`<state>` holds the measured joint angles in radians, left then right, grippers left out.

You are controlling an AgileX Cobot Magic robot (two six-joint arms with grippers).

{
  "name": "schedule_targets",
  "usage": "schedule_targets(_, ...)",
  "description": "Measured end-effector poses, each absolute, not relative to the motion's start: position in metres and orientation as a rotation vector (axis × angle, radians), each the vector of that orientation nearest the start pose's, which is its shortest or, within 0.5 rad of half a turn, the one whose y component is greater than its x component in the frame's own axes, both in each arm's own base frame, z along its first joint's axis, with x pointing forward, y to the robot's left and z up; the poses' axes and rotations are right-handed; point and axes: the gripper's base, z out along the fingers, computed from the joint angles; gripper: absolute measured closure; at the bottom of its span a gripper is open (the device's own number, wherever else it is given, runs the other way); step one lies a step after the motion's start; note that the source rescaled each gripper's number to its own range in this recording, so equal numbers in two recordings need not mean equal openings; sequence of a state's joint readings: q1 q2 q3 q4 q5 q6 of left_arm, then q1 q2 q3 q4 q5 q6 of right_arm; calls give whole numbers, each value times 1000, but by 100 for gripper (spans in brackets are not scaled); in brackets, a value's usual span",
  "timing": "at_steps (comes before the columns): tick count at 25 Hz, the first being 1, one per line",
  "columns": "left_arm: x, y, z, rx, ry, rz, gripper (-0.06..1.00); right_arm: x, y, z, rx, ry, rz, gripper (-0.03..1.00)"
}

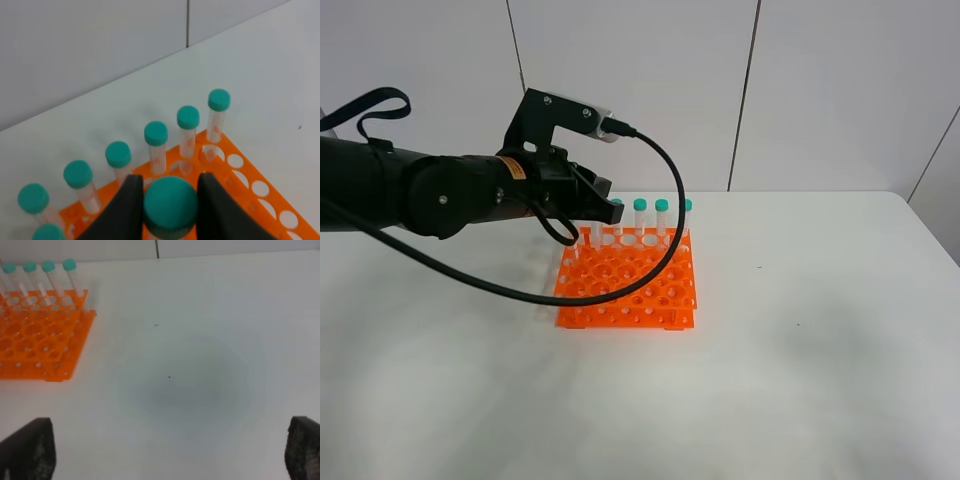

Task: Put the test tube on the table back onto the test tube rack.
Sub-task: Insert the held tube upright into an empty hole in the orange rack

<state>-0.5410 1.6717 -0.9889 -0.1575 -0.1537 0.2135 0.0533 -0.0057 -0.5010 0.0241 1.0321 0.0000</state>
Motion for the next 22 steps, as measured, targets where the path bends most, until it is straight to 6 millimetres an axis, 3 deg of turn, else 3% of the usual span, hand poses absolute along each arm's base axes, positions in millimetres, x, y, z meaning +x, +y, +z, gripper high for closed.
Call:
schedule_targets(7, 348, -199, 232, 585, 1987, -274, 94, -5, 2, 280, -54, 2009, 63, -3)
schedule_targets(14, 368, -170, 232, 383, 2012, -285, 94, -5, 2, 280, -54, 2009, 63, -3)
schedule_targets(22, 359, -176, 223, 437, 1964, -265, 94, -5, 2, 280, -54, 2009, 63, -3)
